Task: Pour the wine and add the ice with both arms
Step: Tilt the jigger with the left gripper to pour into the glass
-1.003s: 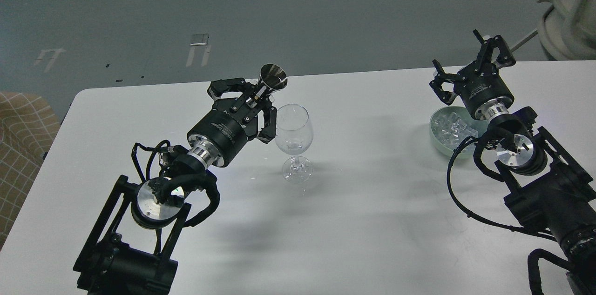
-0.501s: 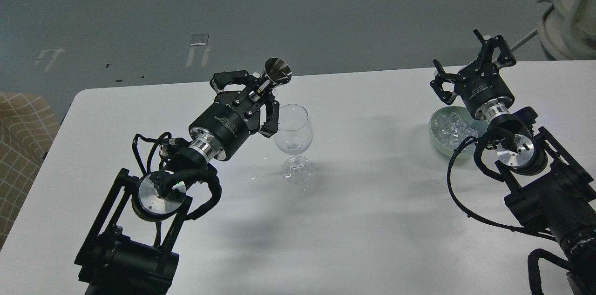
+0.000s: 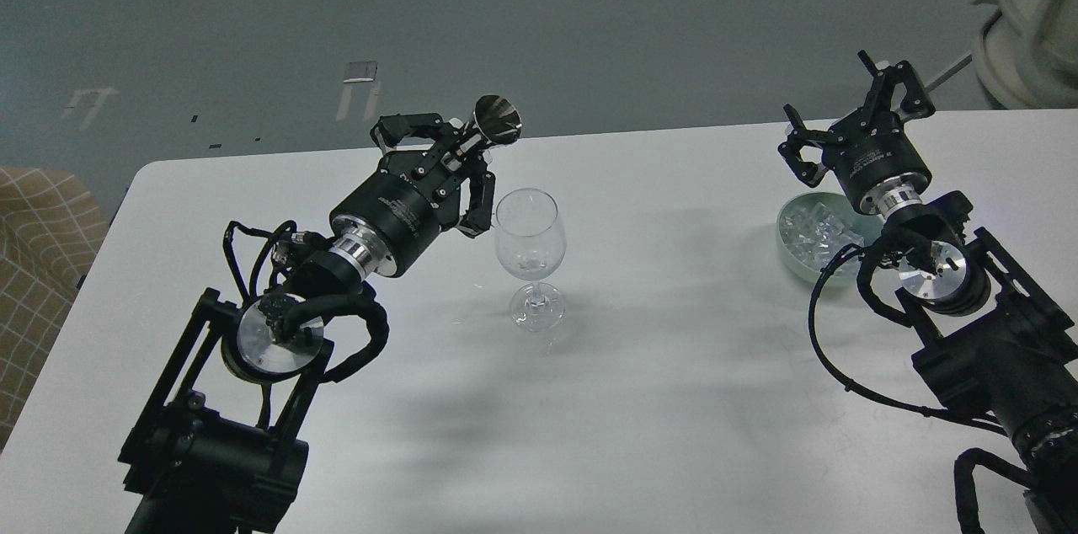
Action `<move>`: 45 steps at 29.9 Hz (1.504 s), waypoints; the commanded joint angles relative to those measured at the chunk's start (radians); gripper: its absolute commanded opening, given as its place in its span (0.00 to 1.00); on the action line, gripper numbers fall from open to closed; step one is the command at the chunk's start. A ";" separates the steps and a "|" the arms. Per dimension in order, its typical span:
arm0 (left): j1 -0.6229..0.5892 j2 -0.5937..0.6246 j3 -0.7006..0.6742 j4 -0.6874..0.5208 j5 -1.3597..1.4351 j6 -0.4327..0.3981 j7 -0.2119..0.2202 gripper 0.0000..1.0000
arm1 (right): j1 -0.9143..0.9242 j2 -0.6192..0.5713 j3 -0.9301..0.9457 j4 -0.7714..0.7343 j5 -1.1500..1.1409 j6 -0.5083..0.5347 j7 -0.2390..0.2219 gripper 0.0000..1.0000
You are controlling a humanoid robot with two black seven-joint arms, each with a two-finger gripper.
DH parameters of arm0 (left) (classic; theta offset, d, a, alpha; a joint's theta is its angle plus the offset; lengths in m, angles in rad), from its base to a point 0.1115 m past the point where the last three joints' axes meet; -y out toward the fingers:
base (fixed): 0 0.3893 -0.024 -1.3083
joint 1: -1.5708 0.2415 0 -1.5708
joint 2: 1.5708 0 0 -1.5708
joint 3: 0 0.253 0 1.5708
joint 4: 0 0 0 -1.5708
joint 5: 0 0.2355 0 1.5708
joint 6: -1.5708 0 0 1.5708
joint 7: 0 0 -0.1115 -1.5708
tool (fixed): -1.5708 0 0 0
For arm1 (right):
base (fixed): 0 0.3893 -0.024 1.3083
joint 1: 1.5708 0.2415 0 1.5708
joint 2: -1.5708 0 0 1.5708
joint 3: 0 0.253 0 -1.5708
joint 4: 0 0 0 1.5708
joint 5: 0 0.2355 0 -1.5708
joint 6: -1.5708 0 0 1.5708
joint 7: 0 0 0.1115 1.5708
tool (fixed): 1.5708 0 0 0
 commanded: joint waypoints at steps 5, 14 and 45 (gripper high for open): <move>-0.018 0.049 0.001 0.023 0.059 -0.058 0.004 0.08 | -0.002 -0.003 0.002 0.000 0.000 0.001 0.000 1.00; -0.029 0.065 0.001 0.023 0.065 -0.085 0.014 0.08 | -0.005 -0.015 0.002 0.000 0.002 0.005 0.000 1.00; -0.070 0.101 0.070 0.053 0.142 -0.122 0.014 0.08 | 0.000 -0.014 0.010 0.005 0.003 0.005 0.000 1.00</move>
